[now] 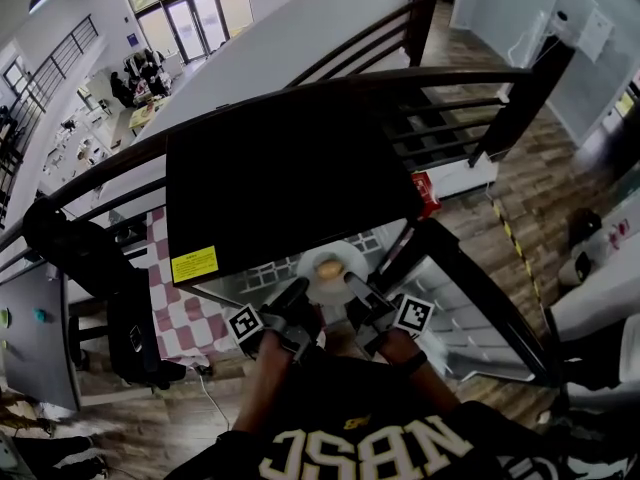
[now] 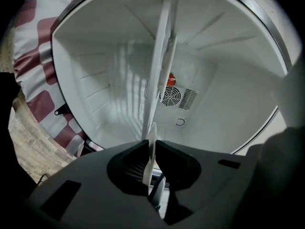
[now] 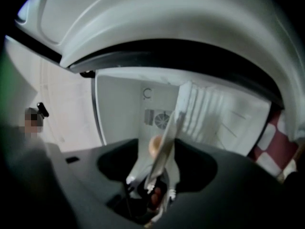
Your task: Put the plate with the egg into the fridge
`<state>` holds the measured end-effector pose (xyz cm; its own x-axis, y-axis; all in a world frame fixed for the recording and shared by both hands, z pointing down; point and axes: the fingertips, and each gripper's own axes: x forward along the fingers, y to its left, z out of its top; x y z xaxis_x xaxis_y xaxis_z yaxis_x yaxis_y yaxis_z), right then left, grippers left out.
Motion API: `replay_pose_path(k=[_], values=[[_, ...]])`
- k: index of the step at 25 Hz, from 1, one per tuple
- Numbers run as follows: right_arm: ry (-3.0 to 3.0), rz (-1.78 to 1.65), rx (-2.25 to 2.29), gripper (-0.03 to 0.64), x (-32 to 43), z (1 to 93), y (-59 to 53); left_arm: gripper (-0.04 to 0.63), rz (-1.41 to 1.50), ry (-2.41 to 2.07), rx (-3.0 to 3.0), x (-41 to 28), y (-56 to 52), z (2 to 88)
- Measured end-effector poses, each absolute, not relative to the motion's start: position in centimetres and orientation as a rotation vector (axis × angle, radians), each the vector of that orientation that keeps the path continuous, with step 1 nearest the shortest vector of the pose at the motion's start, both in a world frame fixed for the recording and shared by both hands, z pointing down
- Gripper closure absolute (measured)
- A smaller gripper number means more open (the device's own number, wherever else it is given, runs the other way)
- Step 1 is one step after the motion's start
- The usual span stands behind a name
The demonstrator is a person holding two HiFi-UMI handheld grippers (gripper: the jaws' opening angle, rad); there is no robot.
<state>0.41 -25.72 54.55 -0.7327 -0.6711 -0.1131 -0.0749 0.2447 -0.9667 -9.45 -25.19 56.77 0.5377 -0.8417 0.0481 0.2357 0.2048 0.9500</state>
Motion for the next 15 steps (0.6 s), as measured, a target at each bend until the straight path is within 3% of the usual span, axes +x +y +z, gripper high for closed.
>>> replay_pose_path(k=[11, 15], values=[[2.024, -1.805, -0.651, 0.39, -0.2, 56.0, -21.0, 0.537, -0.866, -0.711, 1.106, -10.0, -25.7, 57.3], [2.013, -1.85, -0.577, 0.515, -1.1, 55.9, -20.4, 0.537, -0.869, -0.718, 1.108, -10.0, -25.9, 57.2]])
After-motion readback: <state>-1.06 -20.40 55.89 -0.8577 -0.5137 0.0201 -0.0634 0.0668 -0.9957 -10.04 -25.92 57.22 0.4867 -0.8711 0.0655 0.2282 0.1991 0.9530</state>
